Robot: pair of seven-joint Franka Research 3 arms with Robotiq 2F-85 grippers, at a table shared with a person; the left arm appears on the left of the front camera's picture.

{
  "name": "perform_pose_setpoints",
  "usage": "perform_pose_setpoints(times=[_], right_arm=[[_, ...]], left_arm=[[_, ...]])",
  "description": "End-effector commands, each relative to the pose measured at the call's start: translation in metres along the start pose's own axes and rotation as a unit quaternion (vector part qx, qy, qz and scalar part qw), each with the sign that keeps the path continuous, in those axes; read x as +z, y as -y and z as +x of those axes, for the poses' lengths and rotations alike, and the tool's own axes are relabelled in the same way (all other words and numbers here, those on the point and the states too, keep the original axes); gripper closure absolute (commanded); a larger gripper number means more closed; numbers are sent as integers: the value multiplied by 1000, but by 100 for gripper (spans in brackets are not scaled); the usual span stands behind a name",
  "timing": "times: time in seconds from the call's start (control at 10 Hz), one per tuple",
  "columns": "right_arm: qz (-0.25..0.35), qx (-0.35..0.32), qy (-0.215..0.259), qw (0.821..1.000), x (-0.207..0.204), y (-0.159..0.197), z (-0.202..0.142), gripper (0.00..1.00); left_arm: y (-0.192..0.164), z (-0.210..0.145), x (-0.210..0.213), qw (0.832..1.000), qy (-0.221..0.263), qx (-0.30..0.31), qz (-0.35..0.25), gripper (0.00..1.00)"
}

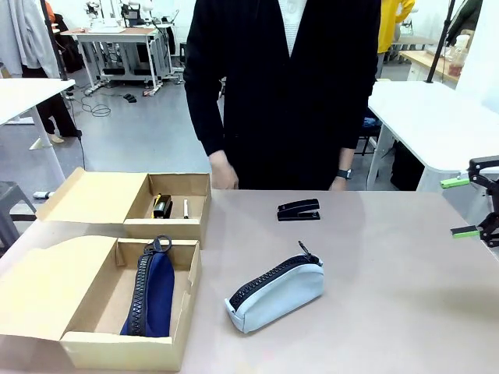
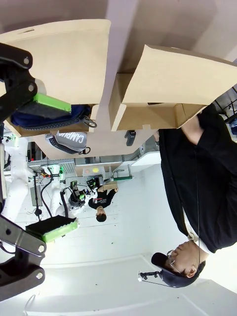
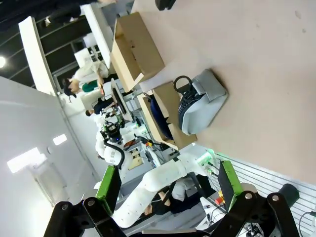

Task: Place items inside the box.
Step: Pick up a Pencil pouch or Stapler and place it inside the Mailer Box closest to the robot.

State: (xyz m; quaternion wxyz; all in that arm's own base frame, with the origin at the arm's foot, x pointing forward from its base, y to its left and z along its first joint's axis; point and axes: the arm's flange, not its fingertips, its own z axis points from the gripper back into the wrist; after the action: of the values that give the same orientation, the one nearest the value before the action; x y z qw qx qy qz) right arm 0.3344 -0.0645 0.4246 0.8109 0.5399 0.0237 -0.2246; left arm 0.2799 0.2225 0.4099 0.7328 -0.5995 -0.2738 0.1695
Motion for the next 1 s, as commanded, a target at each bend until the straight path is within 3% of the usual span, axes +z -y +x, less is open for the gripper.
perform_pose_setpoints(times=[0.0,0.1,0.2,0.4,0.5,0.6,0.7,0.8,0.9], right_arm=[[3,2,0,1000,1,-2,-2,0],[0,0,0,1000,0,0,0,0],[-45,68,36,996,-16,-17,4,0],[-79,224,32,971,-82,-72,43,0],[-78,257,33,963,-118,-101,51,0],[-100,286,29,953,-129,-111,49,0],[-94,286,39,953,-104,-104,46,0],[-113,308,35,944,-53,-79,29,0],[-120,301,62,944,8,-42,-1,0]], left_arm=[[0,-3,-1,1000,1,-8,-8,0],[0,-3,-1,1000,1,-8,-8,0],[0,-3,-1,1000,1,-8,-8,0],[0,-3,-1,1000,1,-8,-8,0],[0,-3,-1,1000,1,-8,-8,0],[0,-3,-1,1000,1,-8,-8,0],[0,-3,-1,1000,1,-8,-8,0],[0,-3,-1,1000,1,-8,-8,0],[0,-3,-1,1000,1,-8,-8,0]])
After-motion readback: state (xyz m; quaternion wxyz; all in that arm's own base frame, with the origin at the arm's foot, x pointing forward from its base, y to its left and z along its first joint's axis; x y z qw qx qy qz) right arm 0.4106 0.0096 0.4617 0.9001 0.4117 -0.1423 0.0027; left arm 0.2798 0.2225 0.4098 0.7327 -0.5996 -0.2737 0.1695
